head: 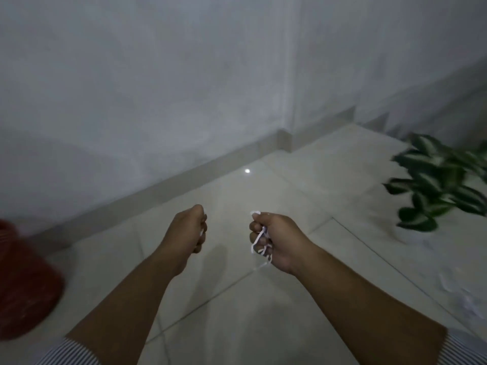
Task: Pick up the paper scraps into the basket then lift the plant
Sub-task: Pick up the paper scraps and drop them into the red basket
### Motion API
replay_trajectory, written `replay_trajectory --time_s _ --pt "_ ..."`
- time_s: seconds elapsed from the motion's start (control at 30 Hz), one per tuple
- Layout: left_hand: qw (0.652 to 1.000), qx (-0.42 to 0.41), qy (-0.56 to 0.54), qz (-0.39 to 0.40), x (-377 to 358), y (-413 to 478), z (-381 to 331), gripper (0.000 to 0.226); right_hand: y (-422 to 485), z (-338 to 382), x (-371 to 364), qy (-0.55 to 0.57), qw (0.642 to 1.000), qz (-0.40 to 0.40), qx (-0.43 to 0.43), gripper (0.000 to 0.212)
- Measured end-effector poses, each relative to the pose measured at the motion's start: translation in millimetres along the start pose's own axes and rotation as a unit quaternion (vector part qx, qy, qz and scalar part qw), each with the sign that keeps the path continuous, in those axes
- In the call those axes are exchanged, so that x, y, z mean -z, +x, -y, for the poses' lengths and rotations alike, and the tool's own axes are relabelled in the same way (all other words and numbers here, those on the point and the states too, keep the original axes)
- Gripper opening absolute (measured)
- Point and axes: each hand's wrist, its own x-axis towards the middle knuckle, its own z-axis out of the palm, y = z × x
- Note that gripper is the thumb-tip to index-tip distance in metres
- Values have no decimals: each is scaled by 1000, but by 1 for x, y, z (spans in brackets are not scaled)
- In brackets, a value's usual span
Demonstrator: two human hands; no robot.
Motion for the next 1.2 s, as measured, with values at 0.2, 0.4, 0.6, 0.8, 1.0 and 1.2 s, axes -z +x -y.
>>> replay_trajectory --time_s 0.2,0.4,0.6,0.8,1.0,1.2 --pt "986 -43 83 -138 146 -24 6 21 29 -47 -129 -100 994 21 -43 25" --pt "956 -69 107 -265 264 -47 36 31 34 -93 -243 -162 980 84 -86 26" --pt "916 -39 159 -367 338 -42 55 35 45 -124 -333 -229 962 111 -99 17" --pt "894 -60 220 -386 382 -22 65 31 63 -144 -399 -306 938 131 -99 11" --pt "876 -44 225 -425 410 8 89 30 99 -147 -438 -341 926 147 -77 24" --pt "883 8 267 -386 410 23 119 18 131 -164 -448 -370 913 161 -65 29"
